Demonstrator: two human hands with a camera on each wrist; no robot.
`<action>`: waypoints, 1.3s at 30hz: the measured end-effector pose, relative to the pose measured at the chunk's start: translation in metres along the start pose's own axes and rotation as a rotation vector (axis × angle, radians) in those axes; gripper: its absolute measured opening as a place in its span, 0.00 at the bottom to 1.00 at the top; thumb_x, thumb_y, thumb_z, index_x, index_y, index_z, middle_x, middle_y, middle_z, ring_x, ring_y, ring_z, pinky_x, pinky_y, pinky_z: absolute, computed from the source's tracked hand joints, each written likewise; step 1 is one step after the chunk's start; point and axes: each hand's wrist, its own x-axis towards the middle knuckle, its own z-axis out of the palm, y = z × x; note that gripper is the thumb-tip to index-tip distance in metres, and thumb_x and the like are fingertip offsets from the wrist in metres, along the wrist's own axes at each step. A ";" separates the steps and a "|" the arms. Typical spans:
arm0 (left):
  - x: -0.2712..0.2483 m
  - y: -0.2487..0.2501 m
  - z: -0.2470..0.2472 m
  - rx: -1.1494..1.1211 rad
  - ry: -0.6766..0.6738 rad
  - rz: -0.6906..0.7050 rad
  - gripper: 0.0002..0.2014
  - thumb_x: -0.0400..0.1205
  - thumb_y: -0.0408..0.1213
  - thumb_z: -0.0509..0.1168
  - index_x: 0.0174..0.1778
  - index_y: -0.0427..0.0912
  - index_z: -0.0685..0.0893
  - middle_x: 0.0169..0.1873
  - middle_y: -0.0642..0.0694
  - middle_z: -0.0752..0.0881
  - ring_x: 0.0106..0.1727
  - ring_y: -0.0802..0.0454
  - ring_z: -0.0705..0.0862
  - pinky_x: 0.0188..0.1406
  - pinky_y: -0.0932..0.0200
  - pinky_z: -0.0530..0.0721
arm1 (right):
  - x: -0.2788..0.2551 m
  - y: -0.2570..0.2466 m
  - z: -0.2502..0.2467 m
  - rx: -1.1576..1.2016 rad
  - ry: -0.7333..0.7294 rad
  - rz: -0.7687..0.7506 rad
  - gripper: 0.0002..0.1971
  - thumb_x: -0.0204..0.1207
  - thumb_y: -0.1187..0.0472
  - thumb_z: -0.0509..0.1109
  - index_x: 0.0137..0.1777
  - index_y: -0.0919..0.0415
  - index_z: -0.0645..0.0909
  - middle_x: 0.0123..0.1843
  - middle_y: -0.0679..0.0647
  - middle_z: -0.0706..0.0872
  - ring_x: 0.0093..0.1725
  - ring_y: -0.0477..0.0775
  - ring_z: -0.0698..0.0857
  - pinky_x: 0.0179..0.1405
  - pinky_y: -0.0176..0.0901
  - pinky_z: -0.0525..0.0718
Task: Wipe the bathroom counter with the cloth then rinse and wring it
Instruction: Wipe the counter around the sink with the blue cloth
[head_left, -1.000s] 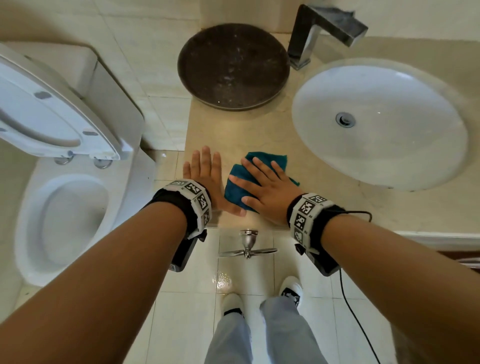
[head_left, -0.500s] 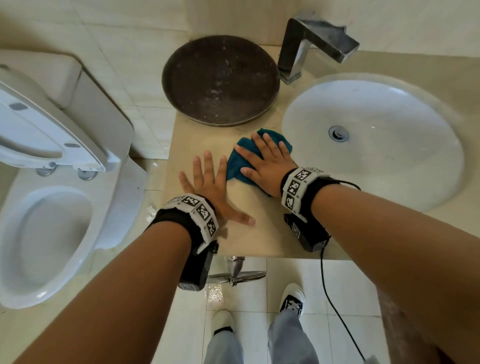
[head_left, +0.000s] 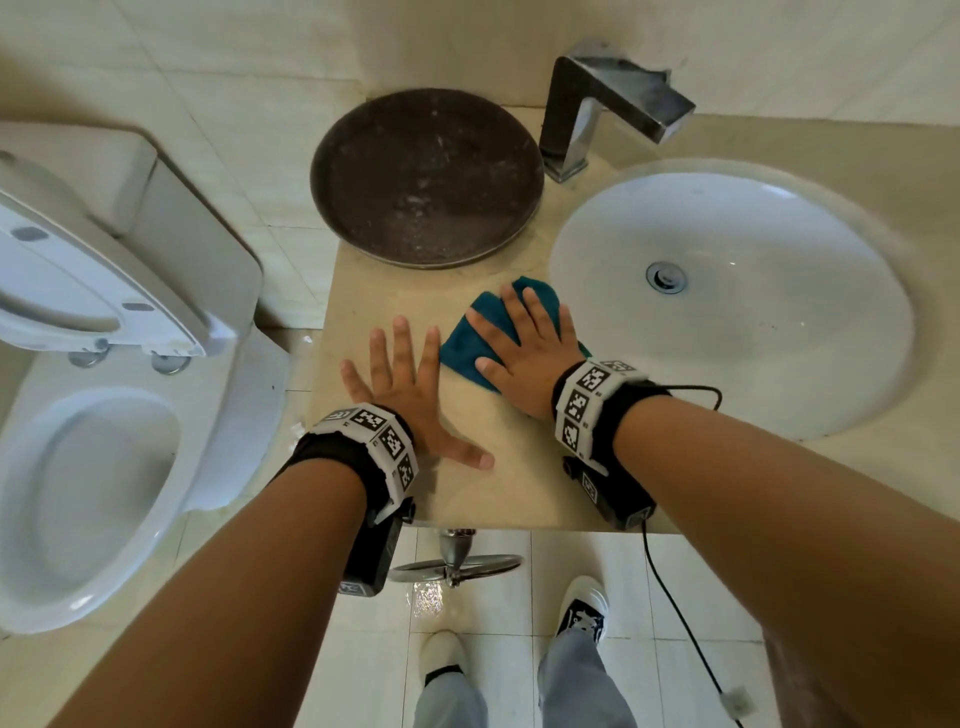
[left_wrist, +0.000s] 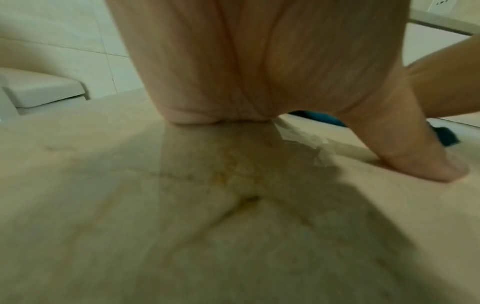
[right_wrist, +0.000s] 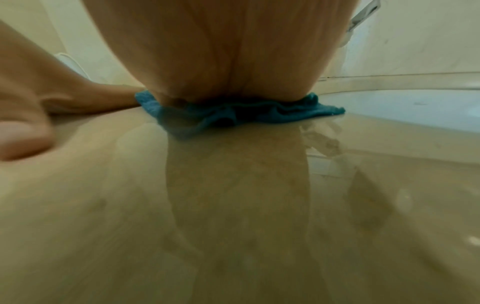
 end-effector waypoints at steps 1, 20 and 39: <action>0.000 0.000 0.000 0.001 0.000 0.001 0.76 0.49 0.78 0.68 0.73 0.52 0.17 0.71 0.43 0.15 0.74 0.38 0.18 0.71 0.26 0.29 | -0.007 -0.001 0.002 -0.009 -0.003 -0.005 0.29 0.83 0.40 0.45 0.80 0.37 0.36 0.83 0.48 0.29 0.82 0.54 0.30 0.77 0.62 0.29; -0.018 0.016 0.010 -0.008 0.149 0.162 0.68 0.56 0.73 0.70 0.81 0.54 0.33 0.78 0.42 0.25 0.79 0.39 0.27 0.75 0.29 0.37 | -0.081 -0.002 0.030 0.016 -0.022 0.013 0.29 0.83 0.40 0.44 0.80 0.36 0.36 0.82 0.47 0.28 0.81 0.53 0.29 0.78 0.61 0.28; -0.030 0.067 0.031 0.060 0.001 0.089 0.76 0.50 0.78 0.68 0.75 0.51 0.20 0.72 0.42 0.15 0.74 0.37 0.18 0.71 0.26 0.29 | -0.131 0.077 0.042 0.086 -0.025 0.221 0.29 0.83 0.40 0.41 0.79 0.35 0.32 0.83 0.48 0.29 0.83 0.55 0.34 0.80 0.60 0.34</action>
